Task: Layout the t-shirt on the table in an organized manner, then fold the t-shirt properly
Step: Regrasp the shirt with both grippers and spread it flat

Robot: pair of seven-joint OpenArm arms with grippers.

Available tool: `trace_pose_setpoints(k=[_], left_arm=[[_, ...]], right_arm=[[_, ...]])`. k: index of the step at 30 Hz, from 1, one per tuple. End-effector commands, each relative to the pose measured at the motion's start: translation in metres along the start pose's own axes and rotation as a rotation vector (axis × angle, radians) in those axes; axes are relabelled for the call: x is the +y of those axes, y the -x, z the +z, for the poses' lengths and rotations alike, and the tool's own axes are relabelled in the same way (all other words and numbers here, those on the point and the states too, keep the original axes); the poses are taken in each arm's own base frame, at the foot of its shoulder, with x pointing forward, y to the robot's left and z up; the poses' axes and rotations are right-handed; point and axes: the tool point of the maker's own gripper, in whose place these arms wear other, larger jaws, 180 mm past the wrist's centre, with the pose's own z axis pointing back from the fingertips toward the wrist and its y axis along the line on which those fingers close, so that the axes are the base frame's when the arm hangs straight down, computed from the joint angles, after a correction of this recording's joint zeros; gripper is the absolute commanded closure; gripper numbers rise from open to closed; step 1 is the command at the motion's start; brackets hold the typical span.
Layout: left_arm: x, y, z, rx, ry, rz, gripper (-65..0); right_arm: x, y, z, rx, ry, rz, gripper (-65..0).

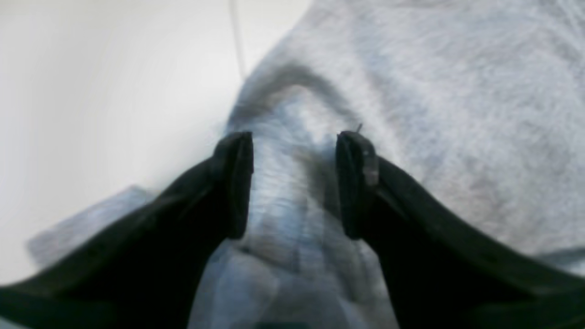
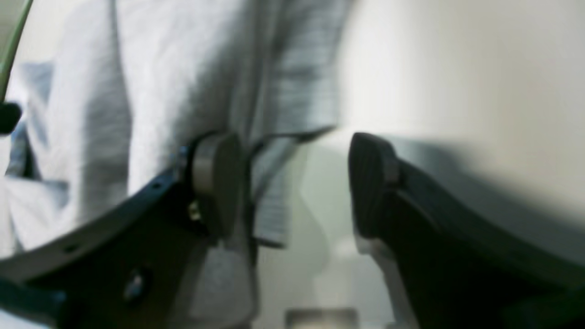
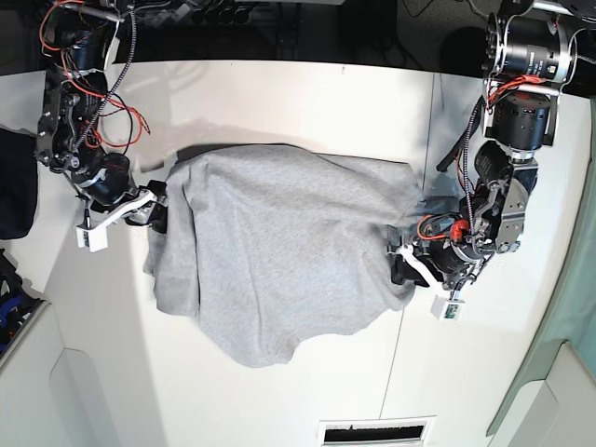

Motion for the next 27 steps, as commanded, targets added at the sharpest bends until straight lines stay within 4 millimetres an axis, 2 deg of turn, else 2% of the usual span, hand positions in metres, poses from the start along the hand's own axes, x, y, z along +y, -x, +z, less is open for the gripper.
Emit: trace_pose_setpoints(k=[1, 5, 6, 9, 10, 13, 16, 19, 22, 24, 27], left_arm=[[-0.006, -0.026, 0.0, -0.064, 0.025, -0.008, -32.0], [-0.028, -0.025, -0.002, -0.06, 0.112, -0.028, -30.9], [-0.028, -0.024, -0.002, -0.055, 0.113, -0.027, -26.6], [-0.027, -0.024, -0.003, -0.054, 0.109, -0.024, 0.0], [-0.027, -0.024, -0.003, -0.055, 0.109, -0.024, 0.0], [-0.022, -0.032, -0.001, -0.067, 0.1, -0.033, 0.0], [0.003, -0.049, 0.007, -0.089, 0.046, -0.056, 0.0], [0.039, -0.062, 0.023, -0.105, -0.046, -0.073, 0.0], [0.067, -0.068, 0.039, -0.092, -0.102, -0.11, 0.0], [0.079, -0.071, 0.047, -0.087, -0.123, -0.125, 0.0], [0.085, -0.077, 0.053, -0.099, -0.125, -0.116, 0.0]], right_arm=[[0.003, 0.009, -0.002, 0.052, -0.002, 0.03, -37.5], [0.025, 0.02, -0.01, 0.1, -0.047, 0.095, -35.7], [0.029, 0.022, -0.012, 0.102, -0.056, 0.107, -30.7], [0.034, 0.017, -0.014, 0.077, -0.067, 0.121, -6.5], [0.035, 0.014, -0.013, 0.062, -0.067, 0.122, 0.0], [0.04, -0.001, -0.008, 0.018, -0.091, 0.158, 0.0], [0.041, -0.037, 0.007, -0.078, -0.08, 0.187, 0.0], [0.04, -0.082, 0.035, -0.189, -0.045, 0.228, 0.0], [0.043, -0.13, 0.074, -0.323, -0.023, 0.26, 0.0], [0.045, -0.153, 0.098, -0.38, -0.012, 0.29, 0.0], [0.041, -0.173, 0.125, -0.436, 0.025, 0.324, 0.0]])
